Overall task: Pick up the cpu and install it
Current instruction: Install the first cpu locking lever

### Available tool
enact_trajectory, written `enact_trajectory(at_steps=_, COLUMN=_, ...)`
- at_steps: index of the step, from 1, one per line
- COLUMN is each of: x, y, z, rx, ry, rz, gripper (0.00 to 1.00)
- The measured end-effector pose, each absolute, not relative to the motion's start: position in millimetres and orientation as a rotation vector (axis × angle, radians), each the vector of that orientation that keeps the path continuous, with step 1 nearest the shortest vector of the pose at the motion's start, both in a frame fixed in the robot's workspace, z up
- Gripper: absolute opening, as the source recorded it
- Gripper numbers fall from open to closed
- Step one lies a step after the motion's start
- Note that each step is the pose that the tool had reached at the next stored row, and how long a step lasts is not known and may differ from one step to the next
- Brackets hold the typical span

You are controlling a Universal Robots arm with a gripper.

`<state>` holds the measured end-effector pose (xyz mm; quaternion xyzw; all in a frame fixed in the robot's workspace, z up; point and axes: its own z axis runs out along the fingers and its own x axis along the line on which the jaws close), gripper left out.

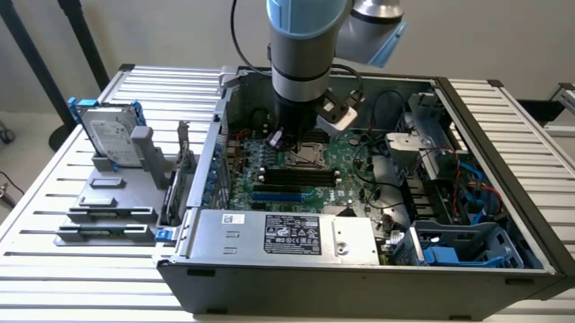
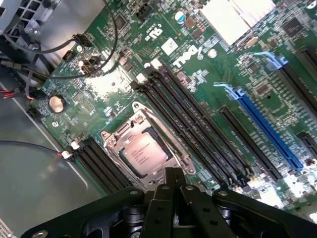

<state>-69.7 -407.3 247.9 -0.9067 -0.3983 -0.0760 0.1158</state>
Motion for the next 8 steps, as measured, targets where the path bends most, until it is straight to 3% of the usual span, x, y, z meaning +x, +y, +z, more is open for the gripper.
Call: enact_trajectory(at_steps=8, x=-71.3, y=-414.9, z=247.4, rx=-2.652, ry=-1.151, rz=-0.184, gripper=0.11)
